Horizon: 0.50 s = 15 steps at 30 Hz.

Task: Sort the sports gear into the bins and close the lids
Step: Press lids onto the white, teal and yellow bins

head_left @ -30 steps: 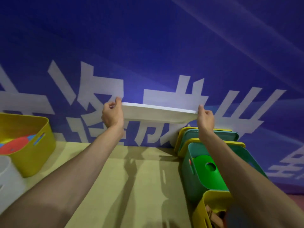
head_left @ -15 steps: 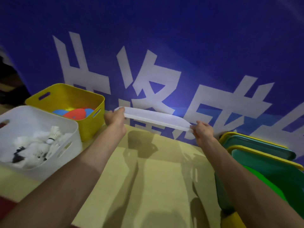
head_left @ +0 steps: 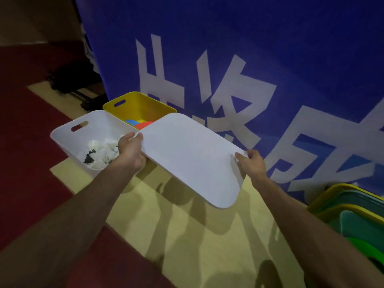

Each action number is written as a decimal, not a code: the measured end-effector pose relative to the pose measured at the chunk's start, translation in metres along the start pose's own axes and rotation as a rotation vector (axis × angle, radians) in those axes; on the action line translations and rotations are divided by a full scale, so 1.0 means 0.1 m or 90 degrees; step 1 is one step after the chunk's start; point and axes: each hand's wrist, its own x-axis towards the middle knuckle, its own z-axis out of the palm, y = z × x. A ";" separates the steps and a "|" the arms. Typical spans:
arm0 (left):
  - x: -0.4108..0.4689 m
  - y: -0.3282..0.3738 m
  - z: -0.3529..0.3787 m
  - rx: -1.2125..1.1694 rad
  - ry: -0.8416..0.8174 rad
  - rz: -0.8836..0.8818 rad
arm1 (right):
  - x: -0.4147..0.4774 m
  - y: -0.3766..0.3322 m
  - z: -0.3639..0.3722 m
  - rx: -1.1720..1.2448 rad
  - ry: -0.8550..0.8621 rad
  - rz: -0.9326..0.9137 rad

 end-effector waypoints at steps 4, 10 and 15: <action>0.07 0.08 -0.30 0.000 0.024 0.005 | -0.09 -0.18 0.29 -0.132 -0.085 -0.102; 0.15 0.25 -0.51 -0.088 0.073 -0.010 | -0.16 -0.25 0.63 -0.161 -0.140 -0.106; 0.45 0.33 -0.74 -0.085 0.091 0.013 | -0.19 -0.44 1.08 -0.027 -0.122 -0.070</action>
